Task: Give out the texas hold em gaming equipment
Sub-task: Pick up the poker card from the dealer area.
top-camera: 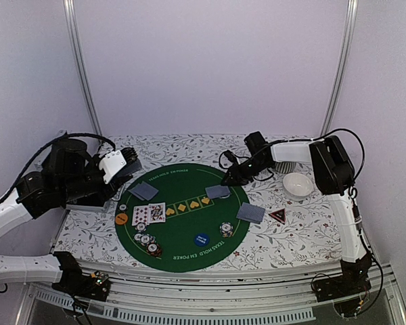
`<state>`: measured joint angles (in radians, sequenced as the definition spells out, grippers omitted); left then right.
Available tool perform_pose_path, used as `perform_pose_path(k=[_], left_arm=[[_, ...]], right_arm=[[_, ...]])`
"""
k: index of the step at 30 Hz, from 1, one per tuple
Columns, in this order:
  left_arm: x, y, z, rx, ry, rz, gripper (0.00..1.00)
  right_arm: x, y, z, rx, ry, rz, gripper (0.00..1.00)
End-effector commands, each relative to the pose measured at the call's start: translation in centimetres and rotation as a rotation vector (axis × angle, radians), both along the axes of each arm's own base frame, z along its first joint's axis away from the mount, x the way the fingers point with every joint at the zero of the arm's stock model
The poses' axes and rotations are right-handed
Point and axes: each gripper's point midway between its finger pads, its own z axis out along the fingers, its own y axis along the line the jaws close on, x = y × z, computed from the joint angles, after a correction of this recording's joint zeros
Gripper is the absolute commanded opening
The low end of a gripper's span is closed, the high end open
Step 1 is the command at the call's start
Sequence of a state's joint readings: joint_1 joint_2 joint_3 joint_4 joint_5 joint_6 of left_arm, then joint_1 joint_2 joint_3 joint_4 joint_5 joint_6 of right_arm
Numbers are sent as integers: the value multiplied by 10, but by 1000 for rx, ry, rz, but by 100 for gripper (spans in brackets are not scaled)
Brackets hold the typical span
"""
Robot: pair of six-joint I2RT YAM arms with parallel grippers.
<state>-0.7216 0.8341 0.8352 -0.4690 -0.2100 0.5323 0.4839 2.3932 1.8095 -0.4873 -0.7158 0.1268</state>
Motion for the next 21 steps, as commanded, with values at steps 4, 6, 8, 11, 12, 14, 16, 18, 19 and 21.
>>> perform_pose_path(k=[4,6,8,11,12,14,16,18,19,21], left_arm=[[1,0,8,-17,-19,-6,37],[0,0,8,-17,-21,-6,37],[0,0,8,-17,-20,-8,37],[-1,-1,8,-19,-19,-12,37],[-1,-1,7,-18,-17,-13,37],[-1,0,7,-19,-19,-12,37],[-1,0,6,-19,-18,-13,37],[-1,0,6,-19,-18,-12,37],[-1,0,6,-19,-18,-14,37],[-2,0,7,-20,-19,-14,37]], right_arm=[[-8,1,-13,36,52,22,23],[-7,0,-12,38,50,20,18],[-4,0,-8,41,43,16,11],[0,0,3,50,21,12,5],[1,0,8,55,13,12,4],[4,1,18,65,-7,13,3],[6,1,28,70,-26,12,2],[6,2,29,72,-31,15,2],[8,2,49,87,-65,14,2],[9,3,60,96,-81,11,2]])
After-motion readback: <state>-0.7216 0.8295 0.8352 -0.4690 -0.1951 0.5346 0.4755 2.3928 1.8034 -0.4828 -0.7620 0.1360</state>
